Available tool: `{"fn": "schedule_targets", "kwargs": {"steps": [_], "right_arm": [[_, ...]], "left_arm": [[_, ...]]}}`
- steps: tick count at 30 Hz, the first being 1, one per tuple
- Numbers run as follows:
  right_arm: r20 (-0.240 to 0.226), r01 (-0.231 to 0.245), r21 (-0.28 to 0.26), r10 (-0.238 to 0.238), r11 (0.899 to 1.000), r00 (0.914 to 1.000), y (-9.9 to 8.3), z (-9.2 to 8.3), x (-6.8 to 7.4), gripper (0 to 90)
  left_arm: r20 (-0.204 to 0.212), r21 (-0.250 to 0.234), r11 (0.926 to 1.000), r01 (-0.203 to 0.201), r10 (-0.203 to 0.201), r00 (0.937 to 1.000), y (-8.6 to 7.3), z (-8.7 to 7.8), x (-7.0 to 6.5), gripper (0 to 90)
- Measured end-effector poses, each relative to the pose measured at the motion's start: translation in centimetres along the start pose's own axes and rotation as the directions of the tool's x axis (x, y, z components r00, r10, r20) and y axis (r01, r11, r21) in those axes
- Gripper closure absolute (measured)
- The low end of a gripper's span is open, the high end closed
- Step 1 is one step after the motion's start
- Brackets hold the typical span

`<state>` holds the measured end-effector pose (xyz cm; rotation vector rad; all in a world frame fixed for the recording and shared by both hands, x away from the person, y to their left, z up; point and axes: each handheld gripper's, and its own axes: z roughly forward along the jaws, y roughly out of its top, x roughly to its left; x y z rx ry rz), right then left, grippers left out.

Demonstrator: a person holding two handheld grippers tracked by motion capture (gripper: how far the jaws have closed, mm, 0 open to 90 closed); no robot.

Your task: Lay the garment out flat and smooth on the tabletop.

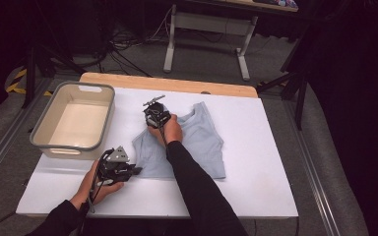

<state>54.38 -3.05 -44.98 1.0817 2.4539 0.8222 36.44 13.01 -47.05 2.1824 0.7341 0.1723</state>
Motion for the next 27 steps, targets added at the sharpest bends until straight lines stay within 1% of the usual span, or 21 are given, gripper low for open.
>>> {"fn": "schedule_targets", "kwargs": {"steps": [1, 3, 5, 7, 9, 11, 14, 15, 16, 18, 20, 21, 24, 25, 27], "right_arm": [[0.001, 0.005, 0.004, -0.005, 1.000, 1.0000, 0.1, 0.0, 0.0, 86.0], [0.002, 0.007, 0.006, -0.007, 1.000, 1.0000, 0.1, 0.0, 0.0, 86.5], [0.004, 0.020, 0.008, -0.020, 1.000, 0.9998, 0.2, 0.0, 0.1, 87.1], [-0.003, 0.011, 0.004, -0.011, 1.000, 0.9999, 0.1, 0.0, 0.0, 87.2], [-0.003, 0.008, -0.001, -0.008, 1.000, 1.0000, 0.1, -0.1, 0.0, 87.2], [-0.004, 0.008, -0.025, -0.009, 1.000, 1.0000, 0.3, -0.3, 0.0, 87.3], [-0.009, 0.013, -0.039, -0.014, 0.999, 0.9999, 0.5, -0.6, 0.1, 87.3], [-0.009, 0.013, -0.039, -0.014, 0.999, 0.9999, 0.5, -0.6, 0.1, 87.3], [-0.013, 0.014, -0.051, -0.015, 0.999, 0.9998, 0.6, -0.7, 0.1, 87.3], [-0.015, 0.014, -0.057, -0.015, 0.998, 0.9998, 0.7, -0.8, 0.1, 87.3], [-0.019, 0.026, -0.074, -0.028, 0.997, 0.9994, 1.0, -1.1, 0.3, 87.3], [-0.018, 0.030, -0.082, -0.032, 0.996, 0.9993, 1.1, -1.2, 0.5, 87.3], [-0.017, 0.038, -0.089, -0.040, 0.995, 0.9991, 1.2, -1.4, 0.6, 87.3], [-0.016, 0.045, -0.098, -0.047, 0.994, 0.9988, 1.4, -1.6, 0.8, 87.3], [-0.017, 0.047, -0.102, -0.049, 0.994, 0.9987, 1.4, -1.6, 0.8, 87.3]], "left_arm": [[-0.005, -0.001, 1.0000, -0.006, 0.006, 1.0000, 0.0, 0.0, 0.0, 81.8], [-0.006, -0.003, 1.0000, -0.006, 0.006, 1.0000, 0.0, 0.0, -0.1, 82.0], [-0.009, -0.001, 1.0000, -0.008, 0.008, 0.9999, 0.0, -0.1, -0.1, 82.4], [-0.014, 0.002, 0.9999, -0.016, 0.016, 0.9998, 0.0, -0.2, -0.1, 82.5], [-0.016, -0.001, 0.9999, -0.015, 0.015, 0.9998, 0.0, -0.2, 0.0, 82.6], [-0.017, -0.006, 1.0000, -0.005, 0.005, 0.9998, -0.2, -0.4, 0.1, 82.5], [-0.022, -0.007, 0.9999, -0.009, 0.009, 0.9997, -0.2, -0.5, 0.1, 82.5], [-0.024, -0.012, 0.9999, -0.006, 0.005, 0.9997, -0.3, -0.6, 0.0, 82.5], [-0.030, -0.019, 0.9998, -0.006, 0.005, 0.9995, -0.4, -0.8, 0.0, 82.6], [-0.032, -0.018, 0.9998, -0.003, 0.002, 0.9995, -0.5, -1.0, 0.1, 82.6], [-0.033, -0.021, 0.9998, 0.001, -0.001, 0.9994, -0.6, -1.2, 0.2, 82.6], [-0.033, -0.031, 0.9995, 0.007, -0.008, 0.9994, -0.8, -1.5, 0.3, 82.5], [-0.035, -0.035, 0.9993, 0.010, -0.011, 0.9993, -0.9, -1.8, 0.5, 82.5], [-0.036, -0.039, 0.9990, 0.020, -0.021, 0.9991, -0.9, -2.0, 0.5, 82.4], [-0.030, -0.043, 0.9988, 0.025, -0.026, 0.9992, -1.0, -2.1, 0.5, 82.4]]}}
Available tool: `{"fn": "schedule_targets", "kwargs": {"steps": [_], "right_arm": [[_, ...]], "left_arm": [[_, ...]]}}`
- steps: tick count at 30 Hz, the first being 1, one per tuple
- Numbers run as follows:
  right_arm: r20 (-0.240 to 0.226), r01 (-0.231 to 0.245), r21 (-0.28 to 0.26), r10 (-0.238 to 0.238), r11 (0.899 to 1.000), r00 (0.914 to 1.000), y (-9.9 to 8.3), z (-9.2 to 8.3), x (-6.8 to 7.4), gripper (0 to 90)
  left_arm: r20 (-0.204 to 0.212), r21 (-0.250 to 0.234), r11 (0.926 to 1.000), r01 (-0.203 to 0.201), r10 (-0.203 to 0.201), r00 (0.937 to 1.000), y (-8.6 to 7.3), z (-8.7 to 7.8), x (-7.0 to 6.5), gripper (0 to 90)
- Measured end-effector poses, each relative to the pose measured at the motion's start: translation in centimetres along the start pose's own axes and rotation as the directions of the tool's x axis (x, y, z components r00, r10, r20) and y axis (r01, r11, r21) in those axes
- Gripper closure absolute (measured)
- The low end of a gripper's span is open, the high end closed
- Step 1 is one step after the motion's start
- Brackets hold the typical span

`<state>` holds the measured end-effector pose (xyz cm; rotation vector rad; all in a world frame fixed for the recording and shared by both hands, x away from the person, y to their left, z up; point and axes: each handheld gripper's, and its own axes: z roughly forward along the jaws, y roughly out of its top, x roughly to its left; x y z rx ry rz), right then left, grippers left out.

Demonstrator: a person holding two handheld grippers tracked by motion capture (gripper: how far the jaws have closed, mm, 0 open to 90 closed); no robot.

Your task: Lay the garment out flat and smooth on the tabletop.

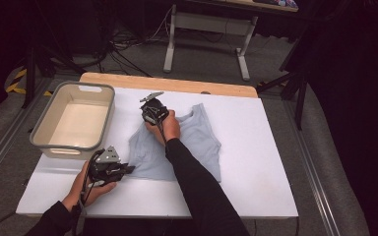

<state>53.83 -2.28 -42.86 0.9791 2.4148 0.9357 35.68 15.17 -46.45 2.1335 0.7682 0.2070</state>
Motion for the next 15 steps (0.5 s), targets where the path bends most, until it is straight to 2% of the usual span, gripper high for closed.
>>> {"fn": "schedule_targets", "kwargs": {"steps": [7, 8, 9, 15], "right_arm": [[-0.008, 0.023, -0.028, -0.023, 0.999, 0.9997, 0.5, -0.3, 0.6, 87.3], [0.013, 0.060, -0.031, -0.060, 0.998, 0.9981, 0.8, -0.5, 0.9, 87.3], [0.014, 0.068, -0.033, -0.067, 0.997, 0.9976, 0.9, -0.5, 1.0, 87.3], [-0.008, 0.061, -0.074, -0.061, 0.995, 0.9981, 1.9, -1.2, 1.1, 87.3]], "left_arm": [[0.003, -0.035, 0.9993, 0.014, -0.014, 0.9999, 0.2, -1.1, 0.0, 82.3], [0.006, -0.042, 0.9990, 0.018, -0.017, 0.9998, 0.3, -1.3, 0.1, 82.3], [0.009, -0.051, 0.9984, 0.022, -0.022, 0.9997, 0.3, -1.6, 0.2, 82.3], [-0.004, -0.071, 0.9973, 0.017, -0.017, 0.9998, 0.5, -2.7, 0.4, 82.4]]}}
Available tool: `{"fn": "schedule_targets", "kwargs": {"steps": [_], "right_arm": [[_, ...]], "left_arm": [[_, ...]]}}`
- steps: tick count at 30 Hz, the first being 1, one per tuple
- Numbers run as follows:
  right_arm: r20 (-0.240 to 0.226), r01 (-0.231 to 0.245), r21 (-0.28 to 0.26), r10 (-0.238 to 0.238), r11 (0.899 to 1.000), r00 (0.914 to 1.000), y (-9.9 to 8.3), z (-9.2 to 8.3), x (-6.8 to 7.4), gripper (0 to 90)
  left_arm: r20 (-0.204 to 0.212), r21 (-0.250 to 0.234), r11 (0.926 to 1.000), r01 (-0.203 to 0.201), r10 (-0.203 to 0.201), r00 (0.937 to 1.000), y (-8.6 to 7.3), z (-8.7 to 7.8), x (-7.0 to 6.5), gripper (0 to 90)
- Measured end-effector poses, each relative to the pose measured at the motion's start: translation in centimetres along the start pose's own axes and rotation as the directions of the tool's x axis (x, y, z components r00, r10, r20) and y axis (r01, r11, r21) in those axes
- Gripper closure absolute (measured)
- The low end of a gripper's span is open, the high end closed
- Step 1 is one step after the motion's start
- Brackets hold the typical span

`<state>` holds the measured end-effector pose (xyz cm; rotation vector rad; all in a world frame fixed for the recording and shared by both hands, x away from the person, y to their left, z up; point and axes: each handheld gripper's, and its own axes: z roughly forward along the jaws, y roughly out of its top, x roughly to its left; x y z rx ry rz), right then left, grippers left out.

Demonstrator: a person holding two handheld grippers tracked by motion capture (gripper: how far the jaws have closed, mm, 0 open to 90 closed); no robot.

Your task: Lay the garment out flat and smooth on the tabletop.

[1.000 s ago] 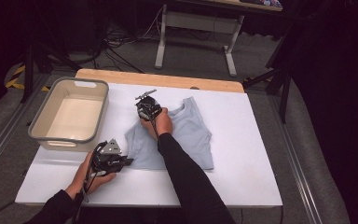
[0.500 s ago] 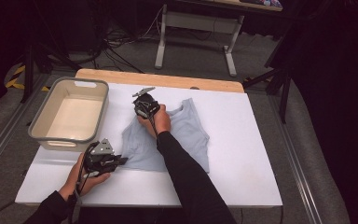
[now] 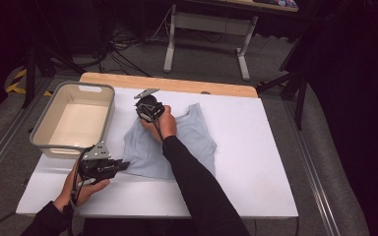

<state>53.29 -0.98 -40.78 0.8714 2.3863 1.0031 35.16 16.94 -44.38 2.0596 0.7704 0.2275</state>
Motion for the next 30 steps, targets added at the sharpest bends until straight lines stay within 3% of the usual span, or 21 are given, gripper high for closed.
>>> {"fn": "schedule_targets", "kwargs": {"steps": [9, 13, 20, 24, 30], "right_arm": [[-0.015, -0.015, -0.054, 0.014, 0.998, 0.9998, 0.5, -1.1, -0.2, 87.3], [-0.033, -0.022, -0.067, 0.020, 0.998, 0.9993, 0.4, -1.5, -0.5, 87.3], [-0.045, -0.027, -0.105, 0.022, 0.994, 0.9988, -0.1, -2.8, -1.4, 87.2], [-0.045, -0.031, -0.120, 0.026, 0.992, 0.9986, -0.3, -3.5, -1.8, 87.2], [-0.041, -0.031, -0.138, 0.026, 0.990, 0.9988, -0.8, -5.0, -2.9, 87.2]], "left_arm": [[-0.012, -0.028, 0.9994, -0.020, 0.020, 0.9997, 0.6, -0.8, 0.0, 82.5], [0.012, -0.051, 0.9986, -0.016, 0.016, 0.9998, 1.1, -0.7, 0.0, 82.6], [0.034, -0.101, 0.9919, -0.076, 0.080, 0.9962, 2.7, -0.4, -1.5, 82.8], [0.033, -0.134, 0.9876, -0.082, 0.087, 0.9956, 3.2, 0.1, -2.2, 82.7], [0.069, -0.143, 0.9821, -0.123, 0.133, 0.9887, 4.4, 1.5, -3.5, 82.7]]}}
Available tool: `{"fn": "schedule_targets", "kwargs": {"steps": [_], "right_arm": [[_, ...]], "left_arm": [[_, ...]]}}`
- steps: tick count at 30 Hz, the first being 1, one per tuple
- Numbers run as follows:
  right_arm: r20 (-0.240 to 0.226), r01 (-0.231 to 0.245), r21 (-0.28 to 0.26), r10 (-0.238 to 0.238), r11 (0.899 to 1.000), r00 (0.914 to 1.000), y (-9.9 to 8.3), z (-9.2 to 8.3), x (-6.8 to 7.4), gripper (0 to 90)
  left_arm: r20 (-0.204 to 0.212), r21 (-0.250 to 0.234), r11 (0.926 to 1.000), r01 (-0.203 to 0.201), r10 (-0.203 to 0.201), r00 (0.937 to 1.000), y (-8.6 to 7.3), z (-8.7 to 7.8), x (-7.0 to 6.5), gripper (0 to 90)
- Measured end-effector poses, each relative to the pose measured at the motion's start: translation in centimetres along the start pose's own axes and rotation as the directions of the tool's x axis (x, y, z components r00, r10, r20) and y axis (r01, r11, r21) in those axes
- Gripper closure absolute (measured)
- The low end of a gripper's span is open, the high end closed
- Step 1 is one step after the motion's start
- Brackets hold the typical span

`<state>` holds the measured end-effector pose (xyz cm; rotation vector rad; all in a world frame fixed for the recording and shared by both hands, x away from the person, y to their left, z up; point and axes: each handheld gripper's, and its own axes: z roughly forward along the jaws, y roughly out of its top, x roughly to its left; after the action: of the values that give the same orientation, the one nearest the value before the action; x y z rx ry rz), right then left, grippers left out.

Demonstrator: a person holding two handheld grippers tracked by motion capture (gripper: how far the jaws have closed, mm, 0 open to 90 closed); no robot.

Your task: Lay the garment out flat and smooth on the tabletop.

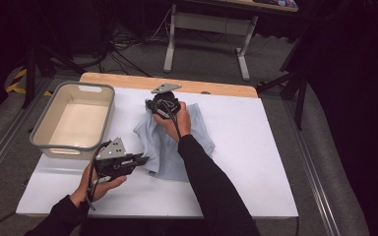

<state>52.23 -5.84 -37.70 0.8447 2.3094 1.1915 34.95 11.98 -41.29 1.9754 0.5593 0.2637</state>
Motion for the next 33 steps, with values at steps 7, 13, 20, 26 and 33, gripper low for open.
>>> {"fn": "schedule_targets", "kwargs": {"steps": [7, 13, 20, 26, 33], "right_arm": [[0.008, -0.005, -0.025, 0.006, 1.000, 1.0000, -0.7, -1.8, -1.1, 87.1], [0.013, -0.017, -0.044, 0.018, 0.999, 0.9997, -1.3, -3.1, -2.0, 87.1], [0.047, -0.042, -0.055, 0.045, 0.998, 0.9979, -2.7, -5.3, -3.8, 87.1], [0.061, -0.048, -0.052, 0.051, 0.998, 0.9968, -4.0, -6.5, -5.1, 87.0], [0.089, -0.081, -0.054, 0.085, 0.995, 0.9924, -6.0, -7.9, -6.6, 86.9]], "left_arm": [[0.031, -0.005, 0.9998, -0.020, 0.020, 0.9993, 0.9, 1.5, -0.6, 82.7], [0.059, -0.010, 0.9994, -0.034, 0.035, 0.9976, 1.7, 2.8, -1.3, 82.4], [0.095, -0.001, 0.9989, -0.048, 0.048, 0.9944, 2.5, 5.2, -2.1, 82.2], [0.117, 0.023, 0.9980, -0.059, 0.056, 0.9915, 2.9, 7.1, -2.7, 82.3], [0.154, 0.063, 0.9958, -0.066, 0.056, 0.9866, 3.3, 9.5, -3.0, 82.7]]}}
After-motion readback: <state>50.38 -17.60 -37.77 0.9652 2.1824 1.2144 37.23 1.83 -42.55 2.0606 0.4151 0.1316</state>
